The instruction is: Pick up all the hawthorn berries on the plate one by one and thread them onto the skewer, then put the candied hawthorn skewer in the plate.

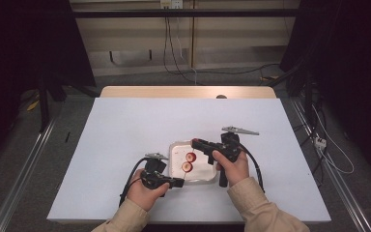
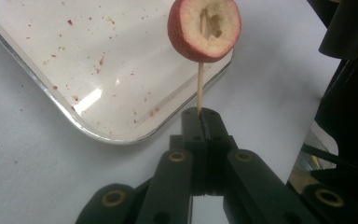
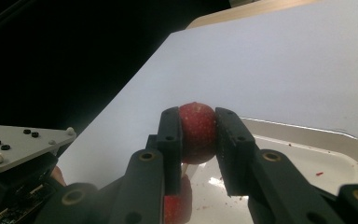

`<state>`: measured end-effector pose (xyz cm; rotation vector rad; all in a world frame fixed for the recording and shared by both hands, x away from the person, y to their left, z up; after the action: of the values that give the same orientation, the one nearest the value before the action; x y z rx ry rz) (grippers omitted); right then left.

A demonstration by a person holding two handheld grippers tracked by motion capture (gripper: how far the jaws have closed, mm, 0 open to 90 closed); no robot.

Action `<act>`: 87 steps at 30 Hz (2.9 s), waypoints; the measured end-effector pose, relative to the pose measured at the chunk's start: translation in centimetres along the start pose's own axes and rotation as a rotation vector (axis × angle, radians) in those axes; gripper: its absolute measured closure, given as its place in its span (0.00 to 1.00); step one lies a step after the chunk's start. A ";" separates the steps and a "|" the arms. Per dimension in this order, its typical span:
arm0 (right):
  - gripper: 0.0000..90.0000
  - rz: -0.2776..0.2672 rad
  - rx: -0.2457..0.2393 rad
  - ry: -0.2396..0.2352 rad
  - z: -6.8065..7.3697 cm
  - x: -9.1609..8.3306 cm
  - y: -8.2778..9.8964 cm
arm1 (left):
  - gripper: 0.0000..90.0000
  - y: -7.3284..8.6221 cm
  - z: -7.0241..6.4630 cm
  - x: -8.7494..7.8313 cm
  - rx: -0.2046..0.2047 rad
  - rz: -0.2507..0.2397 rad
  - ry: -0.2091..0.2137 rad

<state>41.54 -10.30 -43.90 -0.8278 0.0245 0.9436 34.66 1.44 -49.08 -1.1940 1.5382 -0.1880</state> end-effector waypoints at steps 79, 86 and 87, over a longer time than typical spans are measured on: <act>0.19 -0.098 -0.149 0.075 -1.6 -1.6 -0.1 | 1.00 -2.1 3.0 0.1 -0.072 -0.031 -0.101; 0.19 -0.110 -0.153 0.069 -1.8 -2.0 -0.4 | 1.00 -2.6 4.3 1.3 -0.112 -0.011 -0.151; 0.19 -0.109 -0.151 0.066 -1.8 -2.1 -0.4 | 1.00 -2.6 4.5 1.5 -0.119 -0.009 -0.160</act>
<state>41.13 -13.04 -44.15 -0.9896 -0.0352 0.8219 39.99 1.13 -49.92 -1.2778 1.4198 -0.0067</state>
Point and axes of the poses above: each handheld gripper's, and its own axes: x roughly forward along the jaws, y roughly out of its underside, z roughly to its left, the point moved 9 cm from there along x, roughly forward along the jaws, and after that the axes turned 13 degrees about x, right-handed, at the moved point
